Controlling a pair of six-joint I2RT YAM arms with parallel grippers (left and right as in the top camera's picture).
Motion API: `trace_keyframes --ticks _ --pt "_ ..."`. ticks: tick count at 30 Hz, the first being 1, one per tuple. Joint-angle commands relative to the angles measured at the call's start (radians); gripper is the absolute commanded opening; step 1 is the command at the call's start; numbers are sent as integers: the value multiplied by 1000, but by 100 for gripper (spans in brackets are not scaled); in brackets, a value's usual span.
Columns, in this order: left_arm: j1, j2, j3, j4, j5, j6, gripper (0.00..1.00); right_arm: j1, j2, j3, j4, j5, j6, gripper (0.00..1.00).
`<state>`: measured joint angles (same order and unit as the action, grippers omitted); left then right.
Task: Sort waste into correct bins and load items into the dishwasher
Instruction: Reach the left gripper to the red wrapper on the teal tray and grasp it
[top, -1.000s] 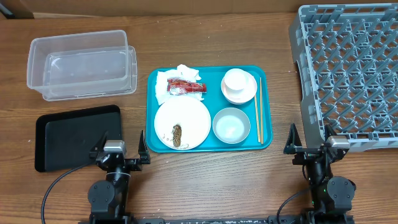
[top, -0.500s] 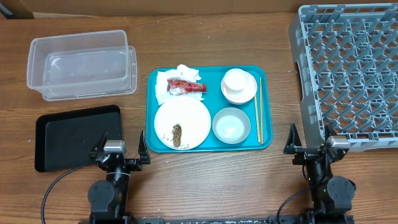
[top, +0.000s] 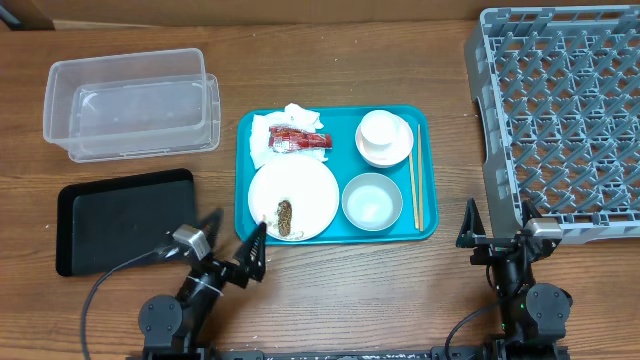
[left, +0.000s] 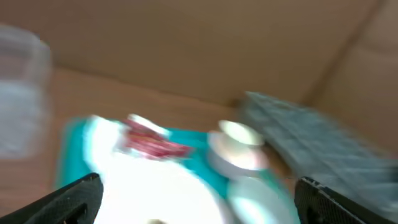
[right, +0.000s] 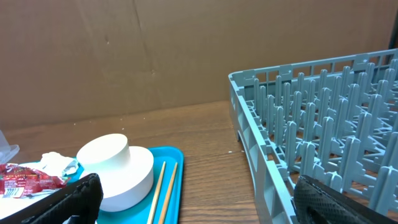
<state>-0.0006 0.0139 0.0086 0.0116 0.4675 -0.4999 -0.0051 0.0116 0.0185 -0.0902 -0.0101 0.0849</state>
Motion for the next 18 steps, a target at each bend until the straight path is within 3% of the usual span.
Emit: trace_keyframes --ticks 1,6,18 --pt "-6 -10 -4 58 171 -394 100 -2 -9 -10 6 9 -4 100" --pt "-6 -10 -4 193 120 -571 100 -2 -9 -10 6 9 -3 100" --pt "-6 -6 61 220 240 -469 100 -2 -9 -10 6 9 -4 100"
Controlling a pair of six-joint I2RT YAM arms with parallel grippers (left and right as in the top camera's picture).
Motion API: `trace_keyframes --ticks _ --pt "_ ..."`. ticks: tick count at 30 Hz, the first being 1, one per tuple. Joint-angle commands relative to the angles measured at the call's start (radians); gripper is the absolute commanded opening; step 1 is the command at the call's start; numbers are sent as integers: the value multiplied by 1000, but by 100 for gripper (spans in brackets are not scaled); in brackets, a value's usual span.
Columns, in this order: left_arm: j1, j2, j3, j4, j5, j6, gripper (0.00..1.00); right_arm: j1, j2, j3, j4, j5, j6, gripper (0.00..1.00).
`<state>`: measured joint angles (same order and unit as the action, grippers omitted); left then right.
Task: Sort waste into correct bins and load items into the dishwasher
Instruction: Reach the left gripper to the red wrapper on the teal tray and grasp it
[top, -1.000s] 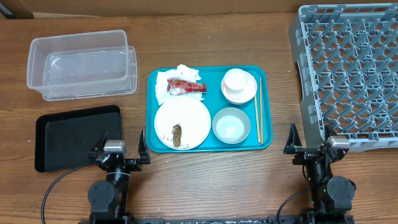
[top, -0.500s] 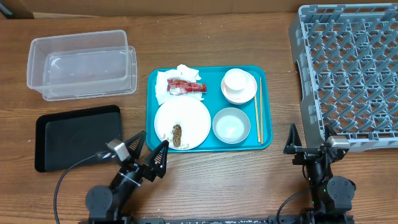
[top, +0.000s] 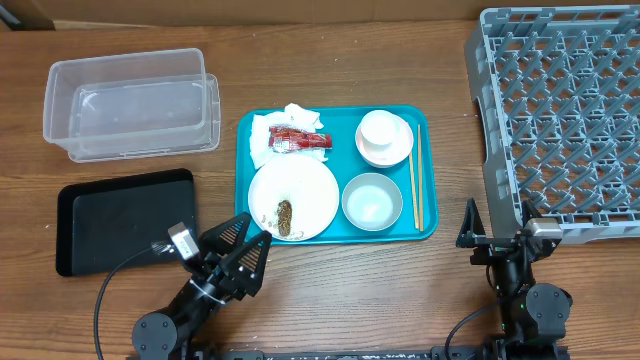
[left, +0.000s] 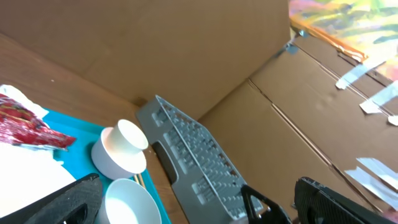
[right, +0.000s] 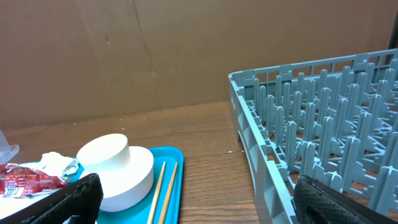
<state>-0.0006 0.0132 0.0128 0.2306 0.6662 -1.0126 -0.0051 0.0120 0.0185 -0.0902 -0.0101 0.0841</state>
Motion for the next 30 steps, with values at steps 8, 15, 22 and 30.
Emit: trace_keyframes --ticks 8,15,22,30 --pt "-6 308 477 -514 -69 414 100 -2 -9 -10 6 9 -3 100" --pt "-6 863 916 -850 35 500 100 -2 -9 -10 6 9 -3 100" --pt "-60 1154 1046 -701 434 613 100 -2 -9 -10 6 9 -3 100" --pt "-421 1343 1356 -1218 -790 592 100 -2 -9 -10 6 9 -3 100"
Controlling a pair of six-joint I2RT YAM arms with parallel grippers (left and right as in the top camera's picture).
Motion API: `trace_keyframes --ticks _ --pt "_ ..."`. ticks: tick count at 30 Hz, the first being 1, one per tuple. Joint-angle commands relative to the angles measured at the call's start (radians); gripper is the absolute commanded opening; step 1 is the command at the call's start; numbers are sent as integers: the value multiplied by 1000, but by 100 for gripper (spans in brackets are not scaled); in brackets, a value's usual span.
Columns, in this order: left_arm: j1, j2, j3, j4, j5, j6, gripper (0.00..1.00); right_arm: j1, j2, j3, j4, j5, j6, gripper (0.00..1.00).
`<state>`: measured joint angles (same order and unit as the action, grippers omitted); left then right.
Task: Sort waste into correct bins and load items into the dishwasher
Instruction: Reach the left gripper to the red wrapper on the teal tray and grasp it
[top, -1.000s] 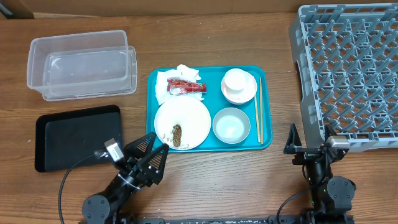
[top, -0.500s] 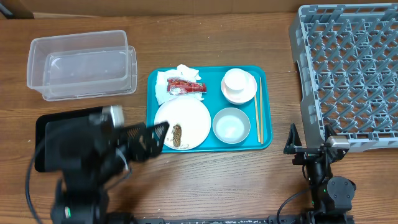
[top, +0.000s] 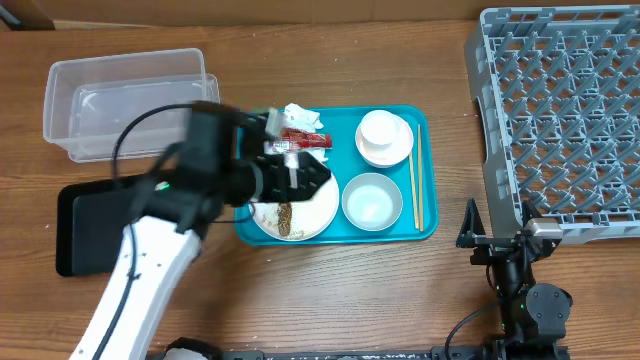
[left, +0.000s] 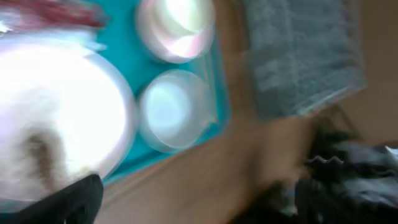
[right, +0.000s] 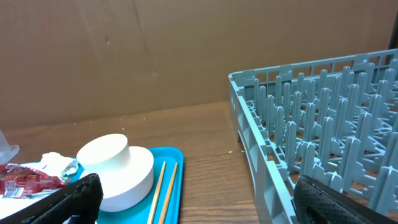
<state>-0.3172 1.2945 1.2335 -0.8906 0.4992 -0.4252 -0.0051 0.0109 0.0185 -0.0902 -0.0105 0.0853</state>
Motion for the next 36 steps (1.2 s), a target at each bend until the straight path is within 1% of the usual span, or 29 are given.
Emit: trace_keyframes --ticks 1,3,5,8,11,13,14,15,17,18,20,21,24,26,27,28,29,31,33,36 --pt "-138 94 179 -148 -761 -13 100 -2 -8 -10 6 10 -4 100" --pt "-172 158 248 -182 -879 -7 100 -2 -8 -10 6 10 -4 100" --pt "-162 188 269 -152 -854 5 100 -2 -8 -10 6 10 -4 100" --pt "-146 224 273 -60 -743 63 100 -2 -8 -10 6 9 -4 100" --pt "-147 242 273 -5 -572 59 100 -2 -8 -10 6 10 -4 100" --pt "-148 244 273 31 -500 59 100 -2 -8 -10 6 9 -4 100" --pt "-148 250 273 59 -438 59 100 -2 -8 -10 6 10 -4 100" --pt "-148 256 273 79 -433 59 100 -2 -8 -10 6 10 -4 100" --pt "-147 277 273 137 -465 42 100 -2 -8 -10 6 9 -4 100" --pt "-146 288 273 151 -494 -15 100 -2 -8 -10 6 10 -4 100" --pt "-142 317 273 155 -573 -265 100 -2 -8 -10 6 10 -4 100" --pt "-141 332 273 154 -606 -371 95 -2 -8 -10 6 10 -4 100" --pt "-141 399 273 159 -685 -657 94 -2 -8 -10 6 10 -4 100" --pt "-141 449 273 167 -690 -834 89 -2 -8 -10 6 10 -4 100" --pt "-141 474 273 167 -689 -910 90 -2 -8 -10 6 10 -4 100" --pt "-141 498 273 166 -689 -990 96 -2 -8 -10 6 10 -4 100" --pt "-141 523 273 166 -689 -1066 100 -2 -8 -10 6 10 -4 100" --pt "-141 568 273 166 -690 -1163 100 -2 -8 -10 6 10 -4 100" --pt "-139 611 273 186 -690 -1215 100 -2 -8 -10 6 10 -4 100" --pt "-132 664 273 249 -692 -1218 99 -2 -8 -10 6 10 -4 100"
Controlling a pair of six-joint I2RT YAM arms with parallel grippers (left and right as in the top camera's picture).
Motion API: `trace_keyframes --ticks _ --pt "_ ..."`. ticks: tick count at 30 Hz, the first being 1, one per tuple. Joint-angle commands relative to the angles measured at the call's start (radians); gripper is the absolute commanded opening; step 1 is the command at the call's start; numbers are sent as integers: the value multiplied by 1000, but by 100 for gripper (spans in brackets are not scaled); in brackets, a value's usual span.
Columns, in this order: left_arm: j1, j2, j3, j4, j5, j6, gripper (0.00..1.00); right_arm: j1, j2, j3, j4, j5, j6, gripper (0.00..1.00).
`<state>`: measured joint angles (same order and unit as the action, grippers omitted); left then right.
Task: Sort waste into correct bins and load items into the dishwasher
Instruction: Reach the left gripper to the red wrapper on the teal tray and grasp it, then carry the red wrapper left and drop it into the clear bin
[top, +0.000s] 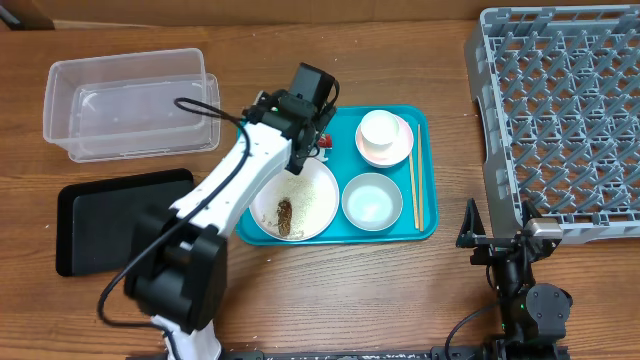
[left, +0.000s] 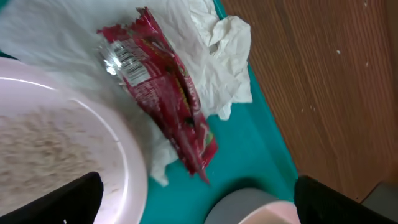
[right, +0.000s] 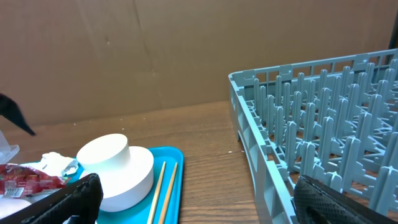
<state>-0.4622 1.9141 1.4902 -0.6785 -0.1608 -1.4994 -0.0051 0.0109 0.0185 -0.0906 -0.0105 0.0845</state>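
Note:
A red wrapper (left: 158, 93) lies on a crumpled white napkin (left: 214, 37) at the back left of the teal tray (top: 335, 235). My left gripper (top: 308, 138) hangs open just above the wrapper, its jaws wide apart and empty (left: 196, 190). On the tray are also a white plate (top: 300, 195) with food scraps, a bowl (top: 372, 200), an upturned white cup (top: 384, 135) on a saucer, and chopsticks (top: 414, 190). My right gripper (top: 497, 238) rests open at the table's front, beside the grey dish rack (top: 560, 120).
A clear plastic bin (top: 130, 105) stands at the back left. A black tray (top: 120, 220) lies in front of it. The dish rack fills the right side, and its near corner stands close to my right gripper.
My left gripper was over the white plate and is now farther back, over the red wrapper and napkin. It is still open. The right arm has not moved.
My left gripper lay open on the table by the tray's front left corner, first level, then tilted upward. Later it was raised over the white plate. Now it hangs over the red wrapper. My right gripper stayed at rest throughout.

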Motion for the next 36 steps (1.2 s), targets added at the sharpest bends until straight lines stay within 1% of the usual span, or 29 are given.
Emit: trace_keyframes --ticks 1,5,7,13,20,21,24,26,30,33,35,36 --pt "15 52 16 50 -34 -143 99 -2 -8 -10 6 10 -3 100" --pt "32 74 16 64 -33 -171 95 -2 -8 -10 6 10 -3 100" --pt "42 84 16 63 -35 -193 95 -2 -8 -10 6 10 -3 100" --pt "89 94 16 58 -50 -191 94 -2 -8 -10 6 10 -3 100" --pt "95 96 16 59 -60 -183 86 -2 -8 -10 6 10 -3 100" --pt "96 99 16 65 -60 -183 83 -2 -8 -10 6 9 -3 100" --pt "96 120 16 85 -50 -184 83 -2 -8 -10 6 10 -3 100" --pt "95 139 16 97 -31 -183 86 -2 -8 -10 6 10 -3 100" --pt "95 159 16 108 -28 -183 84 -2 -8 -10 6 10 -3 100" --pt "96 159 16 115 -34 -183 79 -2 -8 -10 6 10 -3 100" --pt "96 159 16 124 -33 -183 72 -2 -8 -10 6 10 -3 100" --pt "95 158 16 130 -32 -172 66 -2 -8 -10 6 10 -3 100"
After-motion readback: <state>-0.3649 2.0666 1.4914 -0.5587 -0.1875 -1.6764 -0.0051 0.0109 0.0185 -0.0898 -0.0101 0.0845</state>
